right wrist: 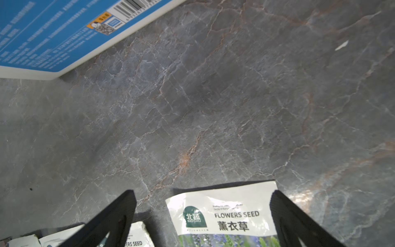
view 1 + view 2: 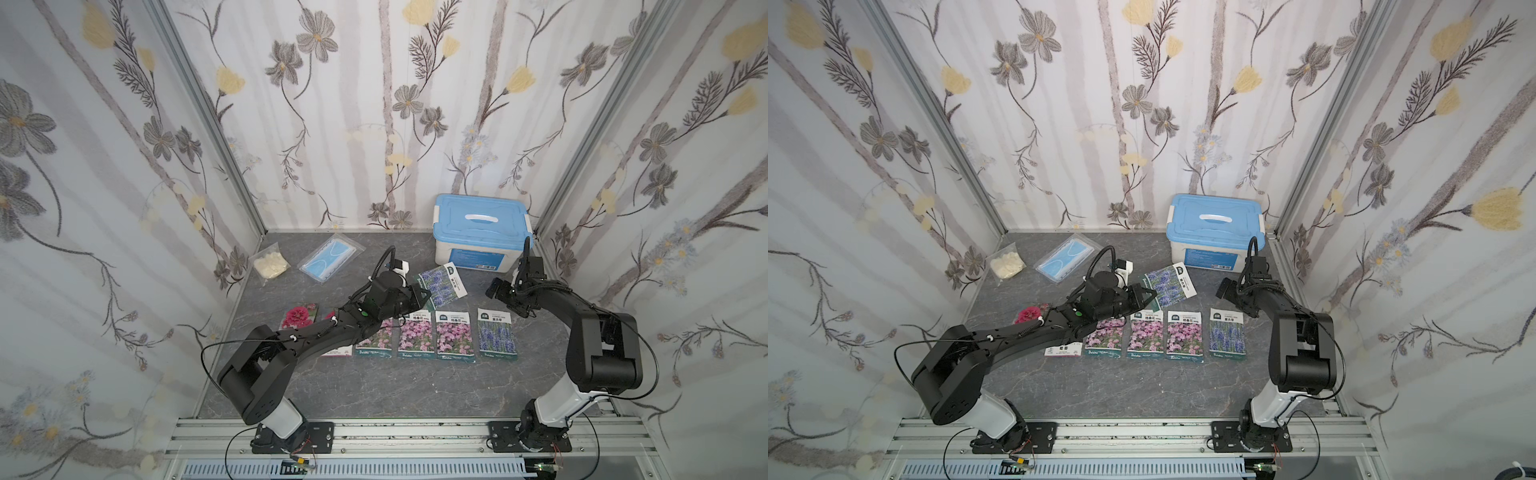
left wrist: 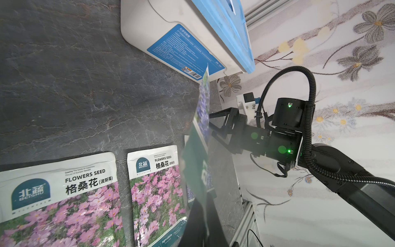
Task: Arrange the seed packets in a row
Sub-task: Adjust the seed packet at the center of the board.
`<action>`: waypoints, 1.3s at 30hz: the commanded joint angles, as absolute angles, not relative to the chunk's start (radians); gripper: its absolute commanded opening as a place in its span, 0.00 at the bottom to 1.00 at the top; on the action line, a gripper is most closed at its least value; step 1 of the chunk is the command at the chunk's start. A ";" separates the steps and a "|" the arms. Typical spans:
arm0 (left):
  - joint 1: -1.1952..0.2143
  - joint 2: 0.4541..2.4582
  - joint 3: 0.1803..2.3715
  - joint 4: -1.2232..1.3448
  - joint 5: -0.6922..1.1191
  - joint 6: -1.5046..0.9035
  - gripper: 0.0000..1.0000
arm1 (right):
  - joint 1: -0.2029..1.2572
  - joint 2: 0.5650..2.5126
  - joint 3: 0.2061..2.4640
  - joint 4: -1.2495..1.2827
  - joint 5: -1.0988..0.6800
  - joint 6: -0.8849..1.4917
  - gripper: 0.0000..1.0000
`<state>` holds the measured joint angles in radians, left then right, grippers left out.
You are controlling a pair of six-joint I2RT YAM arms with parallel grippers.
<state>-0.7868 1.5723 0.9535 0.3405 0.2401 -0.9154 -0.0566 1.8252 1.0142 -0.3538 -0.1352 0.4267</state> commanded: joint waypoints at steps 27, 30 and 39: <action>-0.791 1.591 0.948 0.396 0.255 -0.928 0.00 | -0.012 1.893 0.974 -0.339 -0.133 0.397 1.00; -0.791 1.590 0.948 0.396 0.252 -0.928 0.00 | -0.008 1.884 0.970 -0.340 -0.132 0.397 1.00; -0.794 1.594 0.951 0.399 0.254 -0.930 0.00 | -0.003 1.857 0.950 -0.345 -0.129 0.399 1.00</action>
<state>-0.7933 1.5929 0.9497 0.3641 0.2478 -0.9237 -0.0055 1.8633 0.9573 -0.3286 -0.1093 0.3916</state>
